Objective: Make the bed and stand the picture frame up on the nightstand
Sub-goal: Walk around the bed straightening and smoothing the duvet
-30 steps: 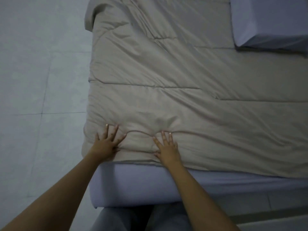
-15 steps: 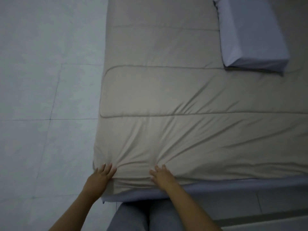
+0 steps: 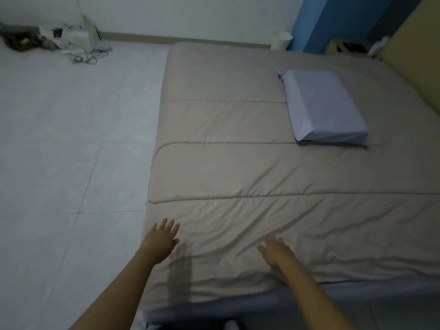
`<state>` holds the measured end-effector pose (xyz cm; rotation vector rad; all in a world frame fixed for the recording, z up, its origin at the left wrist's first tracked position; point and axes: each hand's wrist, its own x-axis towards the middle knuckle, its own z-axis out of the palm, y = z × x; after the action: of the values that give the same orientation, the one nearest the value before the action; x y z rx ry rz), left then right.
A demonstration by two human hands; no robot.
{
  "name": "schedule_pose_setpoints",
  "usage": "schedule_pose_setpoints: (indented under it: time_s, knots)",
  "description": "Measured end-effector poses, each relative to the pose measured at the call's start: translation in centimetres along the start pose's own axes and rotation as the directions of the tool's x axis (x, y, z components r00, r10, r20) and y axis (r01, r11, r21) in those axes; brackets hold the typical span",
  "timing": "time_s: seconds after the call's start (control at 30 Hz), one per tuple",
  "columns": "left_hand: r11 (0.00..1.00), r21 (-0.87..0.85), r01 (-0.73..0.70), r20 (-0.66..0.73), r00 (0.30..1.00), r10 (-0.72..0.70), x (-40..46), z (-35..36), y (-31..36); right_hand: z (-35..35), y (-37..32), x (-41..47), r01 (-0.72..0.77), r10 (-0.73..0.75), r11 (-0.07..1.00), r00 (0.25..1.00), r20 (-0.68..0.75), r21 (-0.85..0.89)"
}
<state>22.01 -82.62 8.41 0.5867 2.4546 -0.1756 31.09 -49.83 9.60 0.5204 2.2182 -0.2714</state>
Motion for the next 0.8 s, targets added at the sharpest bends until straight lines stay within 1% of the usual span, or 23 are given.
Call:
schedule_pose_setpoints:
  time_s: [0.1, 0.2, 0.37, 0.43, 0.53, 0.63, 0.8]
  knots:
    - [0.996, 0.051, -0.068, -0.037, 0.997, 0.070, 1.2, -2.6, -2.3, -0.5, -2.4, -1.3, -0.041, 0.044, 0.997, 0.998, -0.054, 0.068]
    - [0.979, 0.133, -0.155, -0.062, 0.984, 0.164, 1.7, -4.3, -5.6, 0.5, -6.8, -3.4, -0.078, 0.089, 0.988, 0.993, -0.078, 0.137]
    - [0.907, 0.290, -0.305, -0.033, 0.944, 0.328, 1.3, -6.3, -11.0, 3.8, -14.9, -7.6, -0.153, 0.168, 0.954, 0.985, -0.037, 0.259]
    - [0.880, 0.332, -0.339, -0.033, 0.928, 0.370, 1.3, -6.9, -12.5, 4.8, -17.5, -8.7, -0.170, 0.190, 0.940, 0.981, -0.040, 0.294]
    - [0.836, 0.381, -0.394, -0.007, 0.903, 0.429, 0.9, -7.8, -14.1, 6.0, -20.5, -10.2, -0.200, 0.212, 0.923, 0.977, -0.003, 0.328]
    - [0.814, 0.406, -0.416, 0.000, 0.890, 0.455, 0.9, -8.8, -14.9, 6.1, -22.0, -10.7, -0.220, 0.236, 0.918, 0.972, -0.009, 0.331]
    - [0.838, 0.364, -0.407, -0.019, 0.896, 0.444, 0.8, -10.4, -16.5, 4.3, -24.2, -10.1, -0.190, 0.210, 0.941, 0.977, -0.046, 0.280]
